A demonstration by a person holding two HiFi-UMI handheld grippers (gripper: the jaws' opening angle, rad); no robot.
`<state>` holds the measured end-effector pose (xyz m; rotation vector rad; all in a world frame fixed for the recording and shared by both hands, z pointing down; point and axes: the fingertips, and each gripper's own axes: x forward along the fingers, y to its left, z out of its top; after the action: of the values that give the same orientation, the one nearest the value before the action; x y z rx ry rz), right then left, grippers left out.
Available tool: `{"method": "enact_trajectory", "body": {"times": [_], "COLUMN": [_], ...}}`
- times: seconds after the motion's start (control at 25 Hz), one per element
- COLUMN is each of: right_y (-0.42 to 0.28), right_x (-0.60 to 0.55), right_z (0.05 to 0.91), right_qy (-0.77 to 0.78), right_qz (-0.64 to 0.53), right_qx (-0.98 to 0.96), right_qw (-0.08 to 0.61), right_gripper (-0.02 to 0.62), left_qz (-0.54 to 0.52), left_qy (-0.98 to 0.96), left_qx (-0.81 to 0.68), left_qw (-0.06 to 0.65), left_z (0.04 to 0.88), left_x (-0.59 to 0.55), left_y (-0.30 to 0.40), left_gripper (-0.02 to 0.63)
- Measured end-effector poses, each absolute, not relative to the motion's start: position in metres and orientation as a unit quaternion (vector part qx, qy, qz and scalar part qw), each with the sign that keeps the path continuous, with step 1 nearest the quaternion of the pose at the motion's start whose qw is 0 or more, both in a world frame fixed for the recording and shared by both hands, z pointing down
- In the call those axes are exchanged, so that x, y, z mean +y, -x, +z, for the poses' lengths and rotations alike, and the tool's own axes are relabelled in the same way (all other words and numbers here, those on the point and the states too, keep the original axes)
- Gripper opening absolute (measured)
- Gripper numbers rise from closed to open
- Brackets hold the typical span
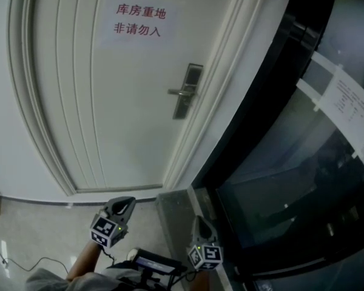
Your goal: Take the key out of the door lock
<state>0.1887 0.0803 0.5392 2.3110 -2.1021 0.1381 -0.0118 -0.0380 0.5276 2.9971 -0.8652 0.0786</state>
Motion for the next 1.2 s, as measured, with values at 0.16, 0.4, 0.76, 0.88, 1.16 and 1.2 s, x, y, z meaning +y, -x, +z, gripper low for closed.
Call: {"method": "enact_trajectory", "body": {"times": [0.16, 0.4, 0.76, 0.88, 1.16, 1.2], "right_y": [-0.197, -0.202, -0.207, -0.212, -0.223, -0.223], "right_x": [0.043, -0.006, -0.048, -0.057, -0.082, -0.088], "right_z": [0.536, 0.528, 0.525, 0.522, 0.523, 0.522], "right_qy": [-0.74, -0.742, -0.743, -0.746, -0.738, -0.735], "right_qz": [0.044, 0.035, 0.026, 0.024, 0.026, 0.023], "right_qx": [-0.671, -0.669, -0.669, -0.665, -0.674, -0.678], "right_qw": [0.003, -0.002, 0.006, 0.004, 0.003, 0.005], "right_gripper": [0.008, 0.008, 0.008, 0.008, 0.008, 0.008], "left_qz": [0.025, 0.022, 0.016, 0.022, 0.023, 0.024], "left_qy": [-0.961, -0.962, -0.963, -0.962, -0.96, -0.959], "left_qx": [-0.275, -0.272, -0.269, -0.272, -0.281, -0.284], "left_qw": [0.008, 0.002, -0.004, 0.001, -0.001, -0.001], "left_z": [0.524, 0.519, 0.515, 0.521, 0.52, 0.521], "left_x": [-0.076, -0.126, -0.168, -0.177, -0.194, -0.198], "left_y": [0.004, -0.003, -0.008, -0.007, -0.018, -0.018], "left_gripper": [0.006, 0.006, 0.006, 0.006, 0.006, 0.006]}}
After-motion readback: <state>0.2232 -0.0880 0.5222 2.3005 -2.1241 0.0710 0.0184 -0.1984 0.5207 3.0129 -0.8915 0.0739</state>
